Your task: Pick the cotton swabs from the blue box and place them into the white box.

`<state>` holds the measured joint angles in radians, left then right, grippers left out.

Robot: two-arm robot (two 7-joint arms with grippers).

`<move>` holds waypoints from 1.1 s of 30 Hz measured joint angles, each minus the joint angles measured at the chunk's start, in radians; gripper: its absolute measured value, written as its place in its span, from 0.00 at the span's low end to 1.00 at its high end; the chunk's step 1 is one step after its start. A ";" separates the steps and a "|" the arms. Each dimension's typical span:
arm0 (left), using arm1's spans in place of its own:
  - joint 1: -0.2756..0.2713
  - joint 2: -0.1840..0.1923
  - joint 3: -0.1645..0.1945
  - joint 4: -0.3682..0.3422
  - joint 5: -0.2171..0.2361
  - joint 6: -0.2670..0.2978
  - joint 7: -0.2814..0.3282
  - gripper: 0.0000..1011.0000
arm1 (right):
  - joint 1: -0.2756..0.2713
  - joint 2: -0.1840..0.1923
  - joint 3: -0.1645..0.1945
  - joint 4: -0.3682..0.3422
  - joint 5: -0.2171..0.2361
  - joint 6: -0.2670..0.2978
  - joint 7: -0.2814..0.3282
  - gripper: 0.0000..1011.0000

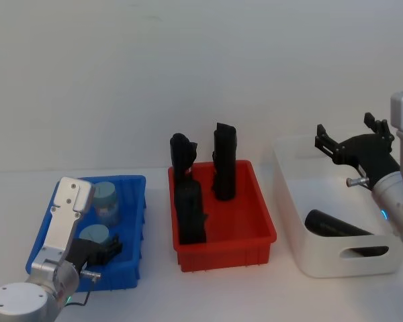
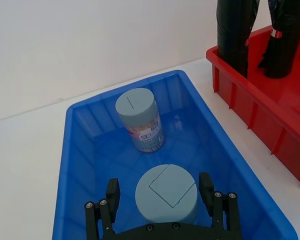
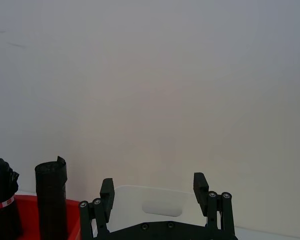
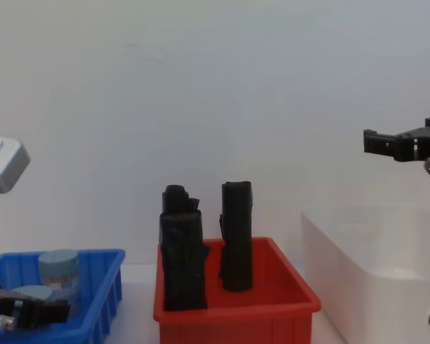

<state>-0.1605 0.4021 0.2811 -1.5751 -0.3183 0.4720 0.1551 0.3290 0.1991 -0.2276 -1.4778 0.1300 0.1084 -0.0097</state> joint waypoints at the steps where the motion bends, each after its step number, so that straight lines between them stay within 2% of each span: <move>1: 0.000 -0.001 0.000 0.001 0.000 0.000 0.000 0.99 | 0.000 0.000 0.000 0.000 0.000 0.000 0.000 0.99; 4: -0.001 -0.003 -0.001 0.007 -0.001 0.000 -0.002 0.99 | 0.000 0.000 0.000 0.000 0.000 0.000 0.000 0.99; 8: -0.001 -0.005 -0.002 0.014 -0.001 -0.001 -0.004 0.94 | 0.000 0.000 0.000 0.000 0.000 0.000 0.000 0.99; 17: -0.002 -0.008 -0.004 0.021 -0.002 -0.002 -0.006 0.68 | 0.000 0.000 0.000 0.000 0.000 0.000 0.000 0.99; 28: -0.003 -0.010 -0.005 0.025 -0.002 -0.004 -0.007 0.68 | 0.000 0.000 0.000 0.000 0.000 0.000 0.000 0.99; 33: -0.005 -0.012 -0.004 0.019 0.011 0.002 -0.010 0.68 | 0.000 0.000 0.000 0.000 0.000 0.000 0.000 0.99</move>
<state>-0.1658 0.3900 0.2775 -1.5566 -0.3072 0.4743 0.1450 0.3289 0.1990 -0.2276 -1.4778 0.1300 0.1084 -0.0097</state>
